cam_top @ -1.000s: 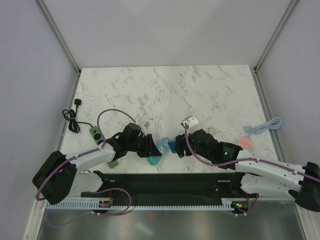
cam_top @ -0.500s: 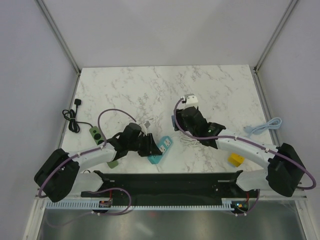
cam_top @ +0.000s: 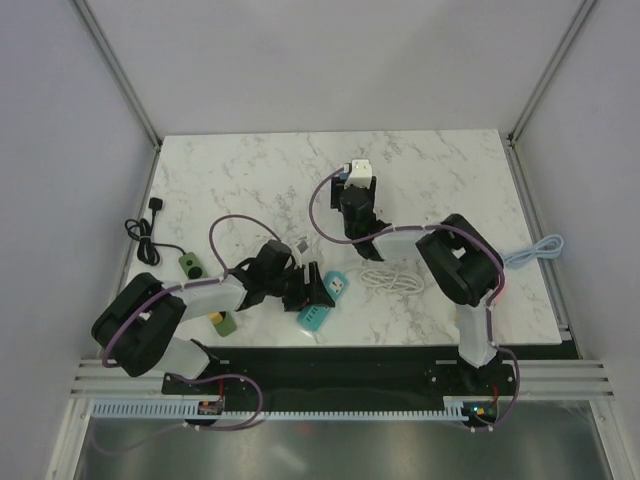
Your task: Pull the plug off the socket
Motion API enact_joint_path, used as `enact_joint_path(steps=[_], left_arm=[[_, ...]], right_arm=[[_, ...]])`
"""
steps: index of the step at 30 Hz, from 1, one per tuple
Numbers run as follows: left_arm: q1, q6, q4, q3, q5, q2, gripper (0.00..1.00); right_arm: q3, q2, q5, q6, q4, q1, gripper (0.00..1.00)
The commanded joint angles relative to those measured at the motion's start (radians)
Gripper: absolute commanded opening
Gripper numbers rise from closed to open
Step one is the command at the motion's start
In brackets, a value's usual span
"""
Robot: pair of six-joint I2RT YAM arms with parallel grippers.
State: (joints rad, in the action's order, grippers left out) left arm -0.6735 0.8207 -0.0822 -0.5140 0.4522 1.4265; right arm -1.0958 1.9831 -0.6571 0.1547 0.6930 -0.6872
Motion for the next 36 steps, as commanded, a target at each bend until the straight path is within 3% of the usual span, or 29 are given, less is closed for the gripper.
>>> enact_joint_path(steps=[1,12,19,25,26,28,33,36], left_arm=[[0.014,-0.049,0.038,-0.041,0.026,-0.001,0.79],[0.071,-0.118,0.200,-0.104,0.042,-0.202,0.80],[0.135,-0.115,0.309,-0.109,0.039,-0.414,0.76],[0.172,-0.092,0.346,-0.084,0.036,-0.547,0.76],[0.176,-0.080,0.355,-0.074,0.037,-0.563,0.76],[0.180,-0.068,0.360,-0.061,0.046,-0.606,0.76],[0.181,-0.043,0.423,-0.020,0.031,-0.719,0.76],[0.183,-0.034,0.443,0.003,0.031,-0.787,0.76]], right_arm=[[-0.128,0.074,0.005,-0.024,0.191,0.057,0.00],[-0.331,0.273,0.160,-0.020,0.086,0.120,0.00],[-0.339,0.287,0.174,0.012,0.019,0.121,0.11],[-0.361,0.275,0.214,0.000,-0.107,0.121,0.62],[-0.369,0.272,0.223,0.002,-0.127,0.121,0.77],[-0.387,0.255,0.217,0.008,-0.189,0.123,0.95],[-0.414,0.162,0.214,0.034,-0.343,0.123,0.98],[-0.418,0.042,0.177,0.069,-0.545,0.121,0.98]])
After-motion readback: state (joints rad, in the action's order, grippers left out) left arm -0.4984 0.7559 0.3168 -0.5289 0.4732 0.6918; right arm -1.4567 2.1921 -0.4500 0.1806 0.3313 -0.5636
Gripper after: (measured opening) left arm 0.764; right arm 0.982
